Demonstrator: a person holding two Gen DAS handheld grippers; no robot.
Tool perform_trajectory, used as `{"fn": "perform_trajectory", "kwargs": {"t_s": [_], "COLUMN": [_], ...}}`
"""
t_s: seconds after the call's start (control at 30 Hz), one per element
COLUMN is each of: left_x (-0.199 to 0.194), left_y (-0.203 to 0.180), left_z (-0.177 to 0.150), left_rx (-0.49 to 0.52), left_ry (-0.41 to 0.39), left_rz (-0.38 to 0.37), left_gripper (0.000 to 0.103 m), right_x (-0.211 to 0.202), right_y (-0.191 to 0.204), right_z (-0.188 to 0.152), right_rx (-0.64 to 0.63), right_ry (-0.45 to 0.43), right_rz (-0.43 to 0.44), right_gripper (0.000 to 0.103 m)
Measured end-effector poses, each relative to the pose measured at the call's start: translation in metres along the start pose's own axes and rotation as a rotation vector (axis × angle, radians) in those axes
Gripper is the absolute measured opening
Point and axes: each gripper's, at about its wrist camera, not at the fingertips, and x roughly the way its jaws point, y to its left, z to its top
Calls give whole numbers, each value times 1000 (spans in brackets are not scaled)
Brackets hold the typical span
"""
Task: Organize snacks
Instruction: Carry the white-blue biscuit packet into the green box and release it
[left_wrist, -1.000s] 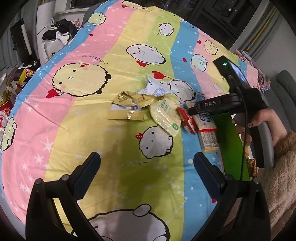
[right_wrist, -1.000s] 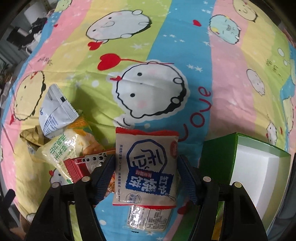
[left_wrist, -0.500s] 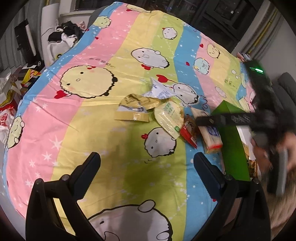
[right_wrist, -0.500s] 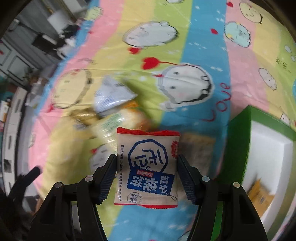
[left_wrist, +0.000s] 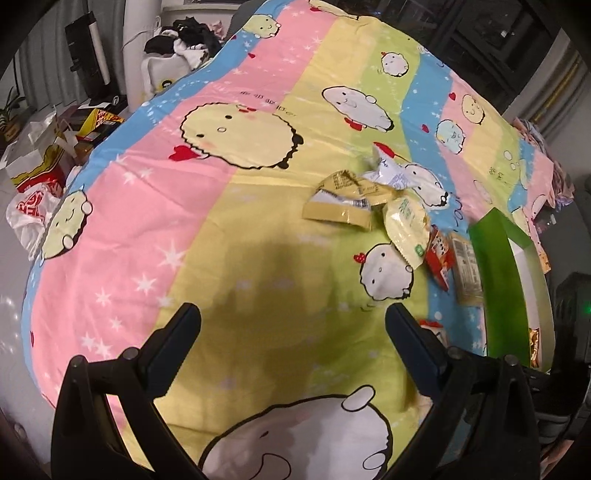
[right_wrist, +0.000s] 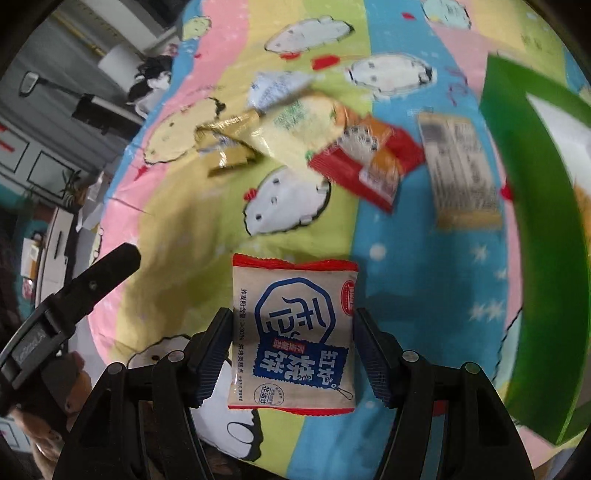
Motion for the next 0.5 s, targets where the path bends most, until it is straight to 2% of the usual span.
{"fn": "perform_trajectory", "kwargs": {"t_s": [0.17, 0.33, 0.37, 0.4, 0.5], "left_x": [-1, 7, 11, 15, 29], "left_y": [-7, -29, -35, -43, -62], "left_z": [-5, -16, -21, -26, -37], "left_rx": [13, 48, 62, 81, 119], "left_ry": [15, 78, 100, 124, 178], "left_rz": [-19, -120, -143, -161, -181], "left_gripper": [96, 71, 65, 58, 47], "right_x": [-15, -44, -45, -43, -30], "right_y": [-2, -11, -13, -16, -23], "right_z": [1, -8, -9, -10, -12], "right_rx": [38, 68, 74, 79, 110], "right_ry": [-51, -166, -174, -176, -133], "right_rz": [27, 41, 40, 47, 94], "right_gripper": [71, 71, 67, 56, 50]}}
